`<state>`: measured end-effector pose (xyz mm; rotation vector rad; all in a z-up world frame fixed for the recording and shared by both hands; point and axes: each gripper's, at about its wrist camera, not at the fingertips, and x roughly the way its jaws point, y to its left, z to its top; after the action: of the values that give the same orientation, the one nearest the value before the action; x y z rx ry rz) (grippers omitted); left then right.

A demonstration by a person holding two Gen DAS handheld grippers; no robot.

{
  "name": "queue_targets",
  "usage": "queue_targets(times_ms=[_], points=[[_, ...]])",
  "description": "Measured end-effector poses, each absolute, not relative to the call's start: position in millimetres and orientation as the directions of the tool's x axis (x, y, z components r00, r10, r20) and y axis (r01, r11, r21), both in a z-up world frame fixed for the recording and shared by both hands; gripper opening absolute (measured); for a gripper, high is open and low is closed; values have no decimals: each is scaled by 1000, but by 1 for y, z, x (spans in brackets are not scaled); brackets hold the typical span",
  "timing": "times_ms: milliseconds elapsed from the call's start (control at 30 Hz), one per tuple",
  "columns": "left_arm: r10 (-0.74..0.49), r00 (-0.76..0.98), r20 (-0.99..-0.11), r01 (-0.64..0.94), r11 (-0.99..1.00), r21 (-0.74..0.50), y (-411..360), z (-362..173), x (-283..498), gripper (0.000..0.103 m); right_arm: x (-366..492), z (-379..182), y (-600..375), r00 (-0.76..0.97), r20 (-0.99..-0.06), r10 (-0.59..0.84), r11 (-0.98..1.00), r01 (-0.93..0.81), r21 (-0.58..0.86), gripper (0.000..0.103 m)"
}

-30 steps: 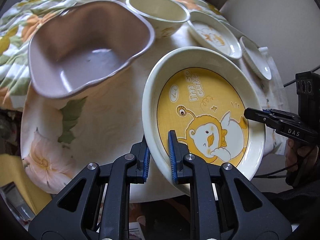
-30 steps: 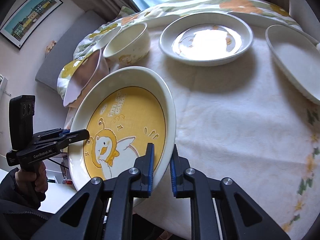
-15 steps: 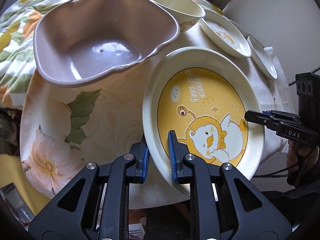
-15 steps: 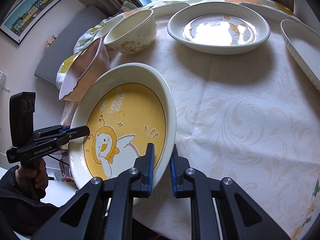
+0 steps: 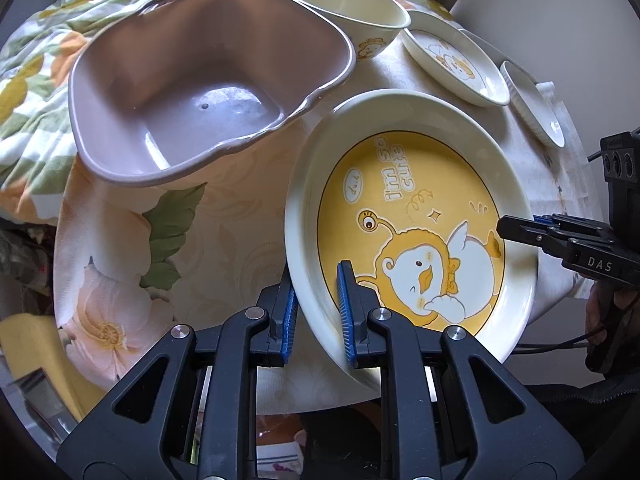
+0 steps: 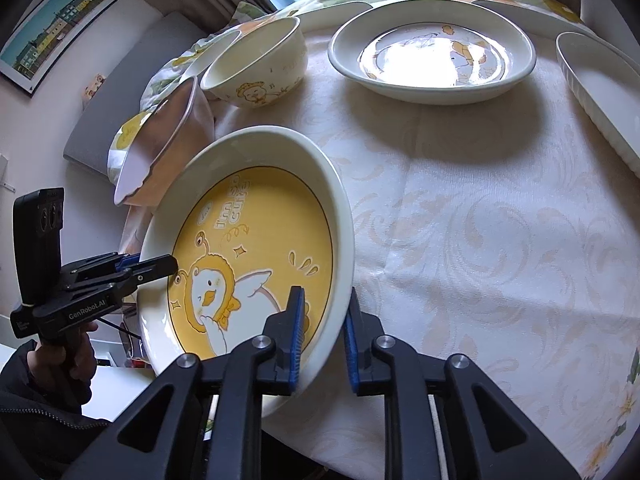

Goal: Organize plates and bowls

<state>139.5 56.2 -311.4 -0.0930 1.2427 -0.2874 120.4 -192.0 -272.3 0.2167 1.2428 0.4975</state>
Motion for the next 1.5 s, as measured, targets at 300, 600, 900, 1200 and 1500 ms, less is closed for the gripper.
queue_targets(times_ms=[300,600,900,1200,1500], points=[[-204,301,-932,170,973,-158,47,-310,137,19,119,-264,-188,256,-836,486,867,-260,425,60],[-137,354,-925,117,988,-102,27,-301,131,86,111,-249,-209,288,-813,506,856,-284,432,60],[-70,454,-888,53,997,-51,-5,-251,116,86,90,-216,-274,397,-789,469,882,-252,398,92],[-176,733,-657,209,977,-29,-108,-127,128,103,77,-148,-350,615,-707,349,937,-207,282,94],[-440,502,-745,510,846,-156,-217,-139,255,103,114,-131,-412,652,-729,212,959,5,283,95]])
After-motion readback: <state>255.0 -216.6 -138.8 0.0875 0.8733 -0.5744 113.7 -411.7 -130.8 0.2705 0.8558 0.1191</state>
